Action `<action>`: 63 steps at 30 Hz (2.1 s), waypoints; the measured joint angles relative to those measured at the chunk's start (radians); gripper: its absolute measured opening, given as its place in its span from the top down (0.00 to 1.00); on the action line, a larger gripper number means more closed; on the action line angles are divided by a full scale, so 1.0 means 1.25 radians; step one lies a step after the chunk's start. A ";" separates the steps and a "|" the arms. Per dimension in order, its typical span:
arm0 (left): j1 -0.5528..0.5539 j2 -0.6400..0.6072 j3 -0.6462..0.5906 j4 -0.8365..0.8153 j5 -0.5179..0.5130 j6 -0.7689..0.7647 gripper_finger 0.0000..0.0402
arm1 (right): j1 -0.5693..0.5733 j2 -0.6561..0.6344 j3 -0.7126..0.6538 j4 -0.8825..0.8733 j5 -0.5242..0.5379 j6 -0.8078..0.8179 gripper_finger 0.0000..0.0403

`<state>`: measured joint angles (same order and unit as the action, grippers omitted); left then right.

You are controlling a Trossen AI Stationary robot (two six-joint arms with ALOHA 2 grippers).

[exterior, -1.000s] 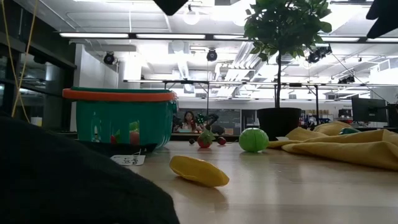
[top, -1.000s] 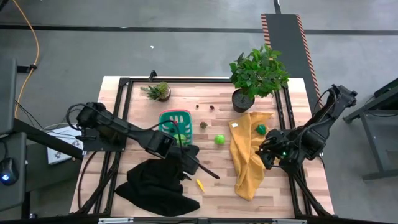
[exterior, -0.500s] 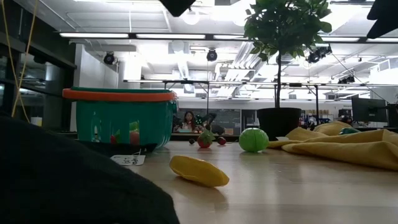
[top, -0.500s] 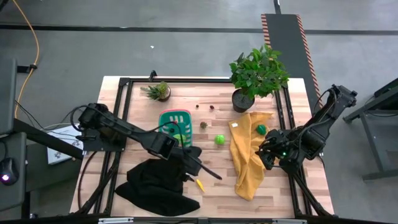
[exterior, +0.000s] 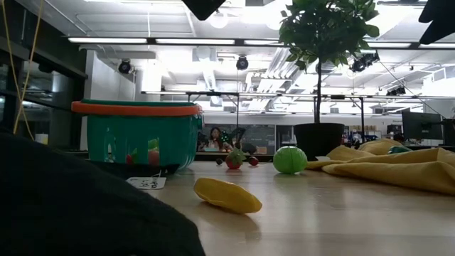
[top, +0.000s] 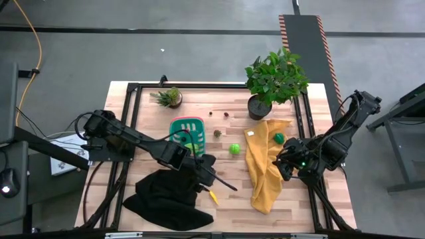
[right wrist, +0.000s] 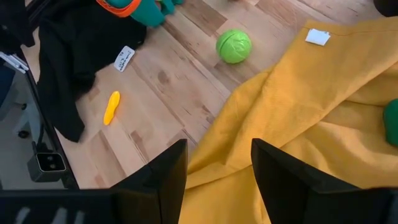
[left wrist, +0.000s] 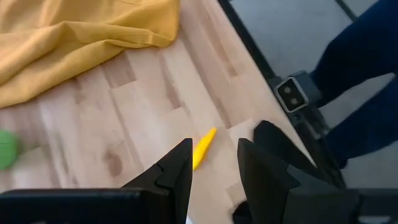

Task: Pick and placing Produce into tupperware
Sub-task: Put the yellow corn in the green basket

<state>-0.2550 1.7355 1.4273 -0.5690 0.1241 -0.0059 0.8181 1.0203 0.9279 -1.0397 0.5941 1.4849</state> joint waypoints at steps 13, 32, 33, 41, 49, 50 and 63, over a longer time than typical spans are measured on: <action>0.000 0.000 0.000 -0.003 -0.044 0.000 0.71 | 0.000 0.000 0.000 -0.004 0.000 0.030 0.58; 0.000 0.000 0.000 0.004 -0.048 0.000 0.71 | 0.000 0.000 0.000 -0.017 0.006 0.041 0.58; 0.000 0.000 0.000 0.004 -0.048 0.000 0.71 | 0.000 0.000 0.000 -0.017 0.006 0.040 0.58; 0.000 0.000 0.000 0.011 -0.056 0.000 0.71 | 0.000 0.000 0.000 -0.020 0.006 0.033 0.58; 0.000 0.000 0.000 0.010 -0.077 -0.002 0.71 | 0.000 0.000 0.000 -0.020 0.007 0.029 0.58; 0.000 0.000 0.000 0.010 -0.077 -0.002 0.71 | 0.000 0.000 0.000 -0.020 0.007 0.029 0.58; -0.007 0.000 0.000 0.007 -0.114 -0.002 0.71 | 0.000 0.000 0.000 -0.024 0.007 0.029 0.58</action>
<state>-0.2642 1.7351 1.4273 -0.5605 -0.0189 -0.0078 0.8177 1.0206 0.9276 -1.0695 0.6025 1.5211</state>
